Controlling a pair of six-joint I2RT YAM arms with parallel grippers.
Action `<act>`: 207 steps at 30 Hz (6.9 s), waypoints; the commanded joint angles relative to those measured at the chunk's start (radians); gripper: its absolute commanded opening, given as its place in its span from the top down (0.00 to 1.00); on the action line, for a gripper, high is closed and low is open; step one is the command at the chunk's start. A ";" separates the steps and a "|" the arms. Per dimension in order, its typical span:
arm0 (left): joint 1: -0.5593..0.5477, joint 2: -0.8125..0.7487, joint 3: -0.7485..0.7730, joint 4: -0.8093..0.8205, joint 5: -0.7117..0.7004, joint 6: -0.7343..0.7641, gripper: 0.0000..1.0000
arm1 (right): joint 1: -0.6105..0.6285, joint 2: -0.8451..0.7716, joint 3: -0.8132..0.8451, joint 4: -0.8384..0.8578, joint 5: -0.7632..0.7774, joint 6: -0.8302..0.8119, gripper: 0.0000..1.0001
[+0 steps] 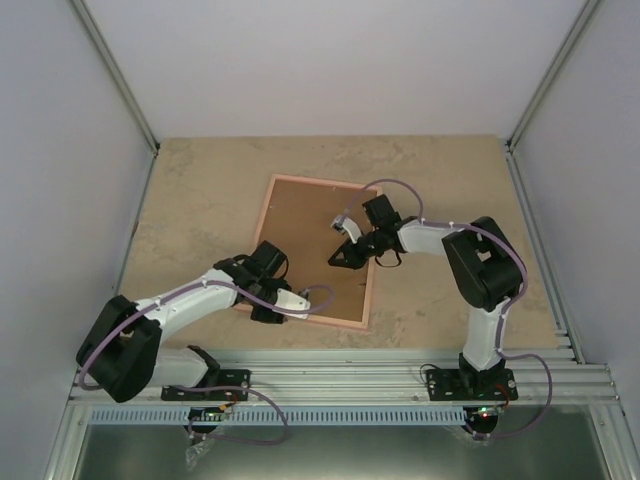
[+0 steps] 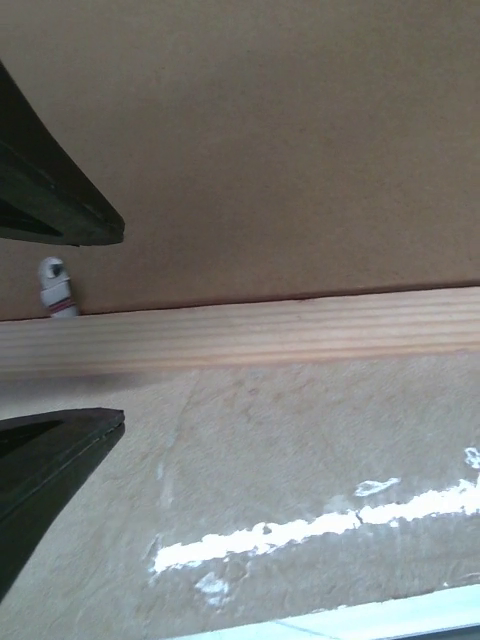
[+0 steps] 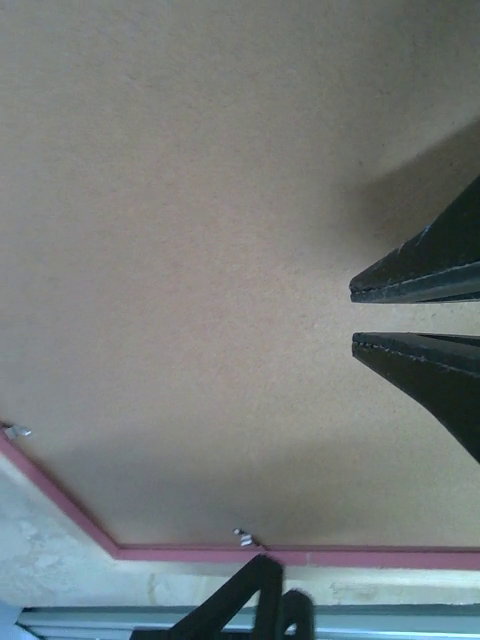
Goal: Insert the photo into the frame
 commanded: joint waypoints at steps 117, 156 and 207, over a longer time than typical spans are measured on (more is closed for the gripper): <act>0.658 -0.098 0.601 0.268 -0.332 -1.180 0.01 | 0.243 -0.597 -0.084 0.161 0.835 -0.903 1.00; 0.657 0.360 0.707 0.071 0.163 -1.013 0.00 | 0.121 -0.560 -0.154 -0.536 0.131 -0.997 0.03; 0.485 0.608 0.495 -0.222 0.420 -0.555 0.06 | -0.219 -0.040 0.080 -0.600 0.047 -0.497 0.10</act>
